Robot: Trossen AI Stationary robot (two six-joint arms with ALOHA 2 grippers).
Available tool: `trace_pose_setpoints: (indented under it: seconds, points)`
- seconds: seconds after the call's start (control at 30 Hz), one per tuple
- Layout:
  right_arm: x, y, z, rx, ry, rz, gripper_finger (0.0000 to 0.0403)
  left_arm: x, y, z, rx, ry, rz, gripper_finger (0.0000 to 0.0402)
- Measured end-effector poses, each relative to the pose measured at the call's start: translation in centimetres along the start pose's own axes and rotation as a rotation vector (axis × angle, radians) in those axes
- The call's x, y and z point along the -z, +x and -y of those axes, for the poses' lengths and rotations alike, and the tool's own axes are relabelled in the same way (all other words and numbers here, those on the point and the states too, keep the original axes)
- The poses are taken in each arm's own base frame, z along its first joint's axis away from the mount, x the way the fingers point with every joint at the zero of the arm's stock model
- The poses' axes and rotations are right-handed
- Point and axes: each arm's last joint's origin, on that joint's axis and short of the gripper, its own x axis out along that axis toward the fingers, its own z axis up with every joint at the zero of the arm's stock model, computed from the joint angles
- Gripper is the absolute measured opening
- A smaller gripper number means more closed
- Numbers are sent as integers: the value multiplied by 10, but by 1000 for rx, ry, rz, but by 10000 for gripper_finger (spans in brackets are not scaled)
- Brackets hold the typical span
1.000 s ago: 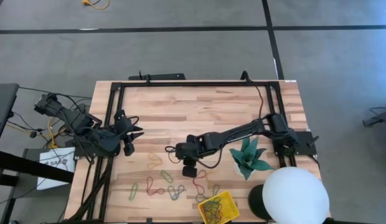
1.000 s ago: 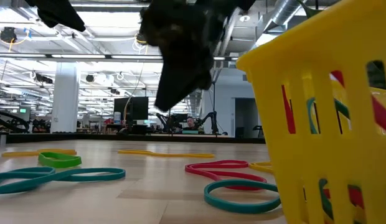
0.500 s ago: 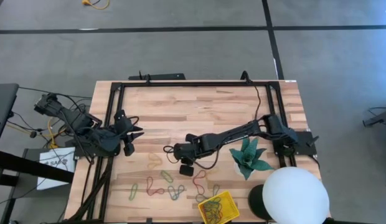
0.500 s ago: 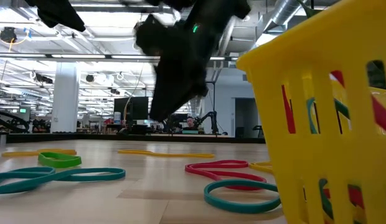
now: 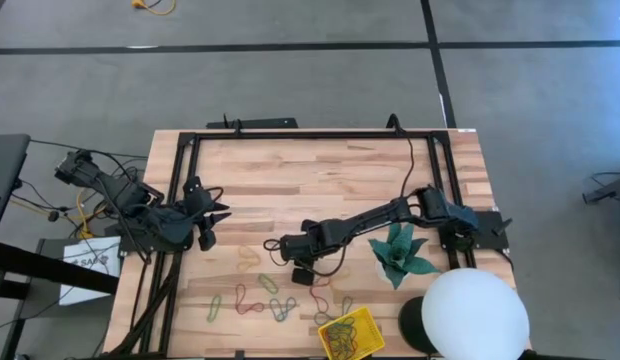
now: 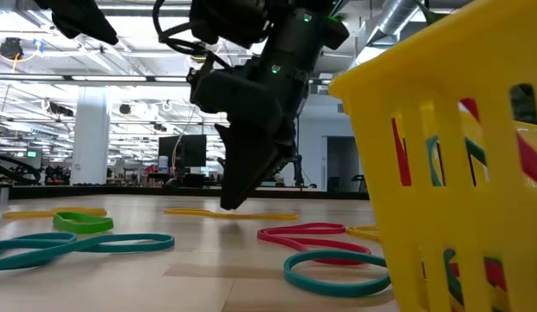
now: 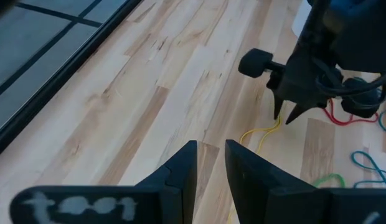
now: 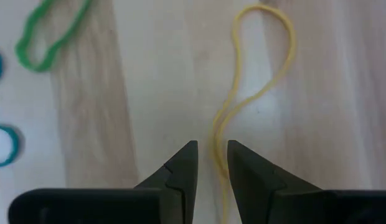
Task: Pick and place items into bin
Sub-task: Put the yellow rubber band into the yellow bin
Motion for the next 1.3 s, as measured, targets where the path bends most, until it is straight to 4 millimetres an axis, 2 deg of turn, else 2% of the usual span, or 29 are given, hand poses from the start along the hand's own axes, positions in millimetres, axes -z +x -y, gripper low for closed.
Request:
trace_pose_setpoints:
  seconds: [0.27, 0.5, 0.7, 0.87, 1.0, 1.13, 1.3]
  points:
    - [3, 4, 1, 4, 9, -2, 82, 0, 0, 0, 0, 3, 1, 73]
    - [6, 23, 2, 17, 0, -24, 81, 0, 0, 0, 0, 2, 1, 73]
    - [7, 23, 2, 15, -9, -32, 66, 0, 0, 0, 0, 2, 1, 73]
    - [4, 11, 2, 1, -67, -7, 8, 0, 0, 0, 0, 0, 1, 73]
    - [2, -1, 0, -4, -105, -16, 4, 0, 0, 0, 0, -1, 1, 73]
    - [-13, -34, -9, -30, -123, 66, 2, 0, 0, 0, 0, -2, 1, 73]
    - [-18, -73, -19, -48, -144, 138, 1, 0, 0, 0, 0, -1, 1, 73]
